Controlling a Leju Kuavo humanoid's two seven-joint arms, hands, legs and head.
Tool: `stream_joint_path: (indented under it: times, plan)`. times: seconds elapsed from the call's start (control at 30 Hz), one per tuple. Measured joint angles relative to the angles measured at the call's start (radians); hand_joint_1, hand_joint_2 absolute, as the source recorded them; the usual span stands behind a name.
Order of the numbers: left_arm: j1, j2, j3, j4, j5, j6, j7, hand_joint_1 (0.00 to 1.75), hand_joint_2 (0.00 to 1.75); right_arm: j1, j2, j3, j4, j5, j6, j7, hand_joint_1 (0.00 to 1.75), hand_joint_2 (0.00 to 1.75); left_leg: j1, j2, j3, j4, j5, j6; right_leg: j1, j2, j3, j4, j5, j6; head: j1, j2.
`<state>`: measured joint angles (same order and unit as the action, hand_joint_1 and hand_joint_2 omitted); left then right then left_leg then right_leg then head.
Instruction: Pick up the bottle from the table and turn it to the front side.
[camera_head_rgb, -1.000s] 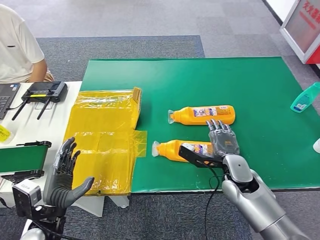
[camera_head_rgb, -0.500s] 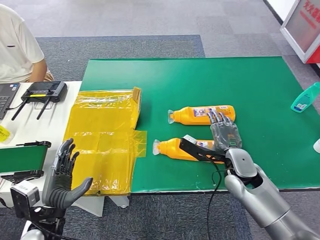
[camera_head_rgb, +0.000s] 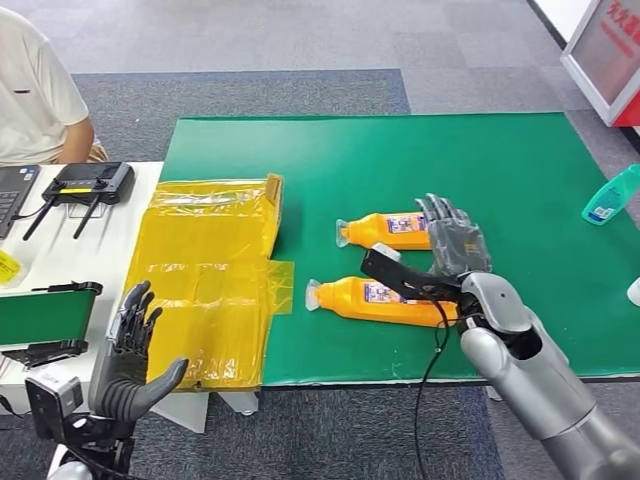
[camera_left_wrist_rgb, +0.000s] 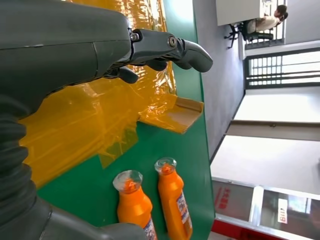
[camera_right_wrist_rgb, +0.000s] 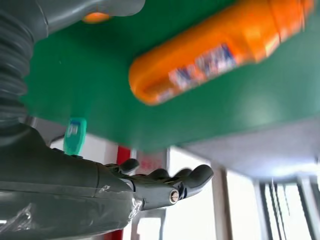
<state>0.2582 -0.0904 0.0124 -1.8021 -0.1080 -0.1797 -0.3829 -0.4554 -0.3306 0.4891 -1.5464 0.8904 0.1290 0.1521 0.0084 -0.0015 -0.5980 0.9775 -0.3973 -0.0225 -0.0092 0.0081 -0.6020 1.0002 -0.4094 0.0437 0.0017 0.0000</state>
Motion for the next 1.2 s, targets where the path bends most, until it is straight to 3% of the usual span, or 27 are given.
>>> stream_joint_path:
  times: [0.17,0.3,0.43,0.7,0.87,1.2]
  plan:
    - [0.010,0.000,0.020,0.003,0.010,0.001,-0.020,0.00,1.75,-0.068,-0.124,0.035,0.006,-0.226,0.162,-0.022,0.00,1.75,-0.001,0.000,-0.002,0.000,0.001,0.001,-0.001,0.000,-0.001,0.000,0.001,0.001,0.000,0.000]
    - [0.011,0.000,0.032,0.003,0.010,0.000,-0.029,0.00,1.75,-0.145,-0.198,0.086,0.016,-0.289,0.247,-0.008,0.00,1.75,-0.001,0.000,-0.002,0.000,0.001,0.001,-0.001,0.000,-0.002,0.000,0.001,0.001,0.000,0.000]
    - [0.007,0.000,0.037,0.005,0.013,0.000,-0.032,0.00,1.75,-0.221,-0.237,0.161,0.045,-0.332,0.292,0.010,0.00,1.75,-0.001,0.000,-0.002,0.000,0.001,0.001,-0.001,0.000,-0.003,0.000,0.001,0.001,0.000,0.000]
    - [-0.004,0.001,0.037,0.013,0.014,0.003,-0.032,0.00,1.75,-0.255,-0.251,0.281,0.135,-0.322,0.234,0.044,0.00,1.75,-0.001,0.000,-0.003,0.000,0.001,0.001,-0.001,0.000,-0.002,0.000,0.001,0.001,0.000,0.000]
    - [-0.028,0.002,0.030,0.017,0.022,0.008,-0.015,0.00,1.75,-0.243,-0.228,0.340,0.207,-0.283,0.213,0.052,0.00,1.75,-0.001,0.000,-0.003,0.000,0.001,0.001,-0.001,0.000,-0.003,0.000,0.001,0.001,0.000,0.000]
    - [-0.044,0.011,0.017,0.026,0.031,0.016,-0.004,0.00,1.75,-0.210,-0.197,0.378,0.276,-0.283,0.205,0.045,0.00,1.75,-0.001,0.000,-0.003,0.000,0.001,0.001,-0.001,0.000,-0.003,0.000,0.001,0.001,0.000,0.000]
